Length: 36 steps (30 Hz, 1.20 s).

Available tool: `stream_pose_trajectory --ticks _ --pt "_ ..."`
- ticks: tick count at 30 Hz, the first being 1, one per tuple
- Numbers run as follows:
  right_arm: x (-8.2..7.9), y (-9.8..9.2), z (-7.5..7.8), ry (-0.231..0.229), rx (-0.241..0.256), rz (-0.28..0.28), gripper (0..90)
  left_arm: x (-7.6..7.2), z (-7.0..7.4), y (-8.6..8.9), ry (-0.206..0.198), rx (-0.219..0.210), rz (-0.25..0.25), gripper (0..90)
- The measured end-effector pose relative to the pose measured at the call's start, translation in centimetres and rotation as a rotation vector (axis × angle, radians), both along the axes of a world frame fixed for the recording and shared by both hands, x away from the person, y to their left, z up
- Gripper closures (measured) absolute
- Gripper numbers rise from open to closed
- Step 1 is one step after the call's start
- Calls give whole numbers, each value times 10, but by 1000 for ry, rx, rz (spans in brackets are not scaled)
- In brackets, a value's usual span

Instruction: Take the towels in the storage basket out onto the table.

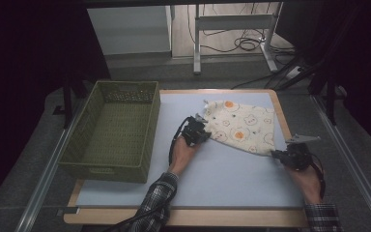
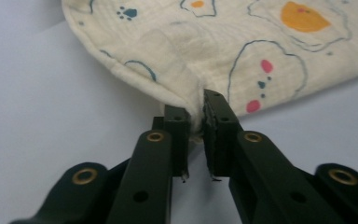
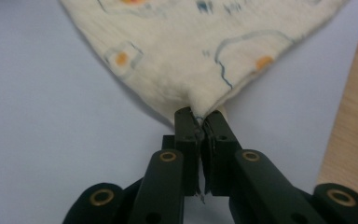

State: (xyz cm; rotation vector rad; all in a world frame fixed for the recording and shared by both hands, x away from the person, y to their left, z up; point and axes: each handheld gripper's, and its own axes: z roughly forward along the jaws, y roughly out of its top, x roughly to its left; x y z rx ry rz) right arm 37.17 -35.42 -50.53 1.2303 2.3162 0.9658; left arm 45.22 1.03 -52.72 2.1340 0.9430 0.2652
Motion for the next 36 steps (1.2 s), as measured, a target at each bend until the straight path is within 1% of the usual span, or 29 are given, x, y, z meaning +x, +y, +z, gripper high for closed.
stream_pose_trajectory --ticks 1,2,3,5,6,7,8,9,10,11,12,13,14,15,16,17,18,20,22,23,25,27,28,29,30,33,34,35,36 --pt "-3 2 7 -15 6 11 861 -2 3 2 -1 2 -6 824" --pt "-5 3 11 -25 10 18 862 -7 10 6 -5 -11 -7 825" --pt "-9 5 20 -40 11 30 862 -10 17 9 1 -30 -10 827" --pt "-16 6 36 -67 16 44 861 -18 32 16 -4 -53 -20 825" --pt "-19 7 42 -80 17 48 861 -21 43 21 -8 -62 -24 817" --pt "-21 7 52 -100 19 50 860 -21 52 24 -7 -62 -21 788" --pt "-21 7 59 -109 23 49 854 -19 56 25 -19 -62 -7 733" --pt "-19 7 63 -104 27 47 838 -12 59 25 -36 -36 28 657" --pt "-12 7 65 -102 23 30 801 -4 57 24 -28 -12 49 575" --pt "-4 7 63 -104 12 13 774 4 51 23 -15 2 58 537" --pt "6 7 59 -90 -6 -8 740 10 45 23 -1 22 74 516" --pt "16 6 52 -68 -20 -33 706 12 38 24 8 28 88 511" --pt "24 4 46 -48 -18 -49 701 13 34 26 17 30 89 502" --pt "29 2 41 -37 -14 -58 689 10 28 29 24 5 91 502" --pt "34 -1 34 -21 -9 -71 680 7 24 31 21 -5 87 502" --pt "35 -4 31 -17 -8 -81 667 4 21 34 17 -2 82 502" --pt "35 -7 28 -16 -2 -85 660 1 20 37 18 -10 81 503" --pt "28 -12 27 -19 15 -91 660 -5 18 42 17 -45 72 518" --pt "20 -14 29 -21 24 -86 662 -6 17 41 17 -43 53 535" --pt "14 -15 30 -20 30 -79 669 -5 16 39 12 -28 48 537" --pt "4 -16 30 -19 32 -69 682 -2 13 35 6 -27 45 536" --pt "-5 -15 27 -12 44 -49 682 2 9 30 1 -30 53 505" --pt "-7 -14 25 -7 43 -44 682 5 7 27 -5 -20 61 495" --pt "-9 -12 22 -4 44 -35 670 8 3 24 -7 -22 61 479" --pt "-11 -9 16 3 42 -28 645 11 0 22 -7 -22 61 480" --pt "-9 -2 2 19 40 -14 605 14 -9 14 -11 5 66 507" --pt "-7 0 -1 20 27 -14 604 14 -9 13 -27 9 70 523" --pt "-5 3 -5 26 5 -14 604 13 -9 12 -19 -2 77 569" --pt "-4 7 -9 23 -20 -15 629 13 -9 12 -13 -6 80 622"
